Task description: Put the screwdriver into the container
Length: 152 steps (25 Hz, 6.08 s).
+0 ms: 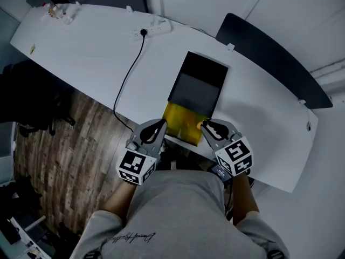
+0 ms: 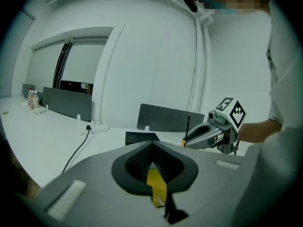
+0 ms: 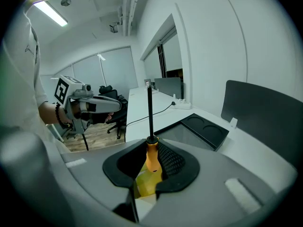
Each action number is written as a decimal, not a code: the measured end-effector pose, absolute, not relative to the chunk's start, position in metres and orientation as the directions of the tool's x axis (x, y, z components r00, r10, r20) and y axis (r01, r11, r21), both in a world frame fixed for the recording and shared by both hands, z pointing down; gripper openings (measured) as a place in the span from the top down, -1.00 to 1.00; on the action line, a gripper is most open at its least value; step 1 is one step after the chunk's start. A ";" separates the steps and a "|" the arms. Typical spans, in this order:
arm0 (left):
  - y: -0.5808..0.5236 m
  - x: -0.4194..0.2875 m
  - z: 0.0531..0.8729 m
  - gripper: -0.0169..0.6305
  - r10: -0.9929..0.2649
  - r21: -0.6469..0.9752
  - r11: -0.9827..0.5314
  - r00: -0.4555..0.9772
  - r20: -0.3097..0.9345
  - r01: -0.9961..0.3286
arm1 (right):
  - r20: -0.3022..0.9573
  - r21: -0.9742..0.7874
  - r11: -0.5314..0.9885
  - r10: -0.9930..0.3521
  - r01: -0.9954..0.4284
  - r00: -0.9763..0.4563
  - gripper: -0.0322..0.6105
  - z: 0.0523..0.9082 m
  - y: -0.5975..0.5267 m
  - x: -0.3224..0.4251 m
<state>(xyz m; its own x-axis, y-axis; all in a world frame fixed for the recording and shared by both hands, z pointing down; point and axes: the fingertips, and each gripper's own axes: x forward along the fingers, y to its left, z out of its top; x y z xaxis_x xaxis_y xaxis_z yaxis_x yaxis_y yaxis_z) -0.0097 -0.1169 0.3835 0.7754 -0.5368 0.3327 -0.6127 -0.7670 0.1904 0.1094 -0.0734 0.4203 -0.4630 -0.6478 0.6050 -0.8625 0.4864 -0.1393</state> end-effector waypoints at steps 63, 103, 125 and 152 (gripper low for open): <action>-0.121 -0.049 0.468 0.95 -0.503 0.278 -0.706 0.737 0.452 -0.652 | 0.877 0.005 0.628 -0.377 -0.778 -0.298 0.62 0.575 -0.098 0.066; -0.134 -0.067 0.483 0.95 -0.480 0.303 -0.702 0.743 0.467 -0.644 | 0.966 0.021 0.685 -0.203 -0.728 -0.163 0.59 0.620 -0.101 0.062; -0.134 -0.057 0.473 0.95 -0.486 0.293 -0.710 0.747 0.455 -0.640 | 0.942 -0.018 0.659 -0.241 -0.752 -0.234 0.47 0.597 -0.101 0.061; -0.129 -0.030 0.422 0.95 -0.511 0.223 -0.753 0.763 0.396 -0.619 | 0.759 -0.085 0.544 -0.507 -0.835 -0.408 0.86 0.479 -0.104 0.076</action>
<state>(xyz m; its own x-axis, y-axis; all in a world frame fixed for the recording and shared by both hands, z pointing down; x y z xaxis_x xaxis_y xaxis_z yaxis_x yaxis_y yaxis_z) -0.0303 -0.1293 0.4220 0.7631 -0.5106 0.3961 -0.6193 -0.7528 0.2228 0.0765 -0.1038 0.4794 -0.4077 -0.5071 0.7594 -0.8348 0.5440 -0.0849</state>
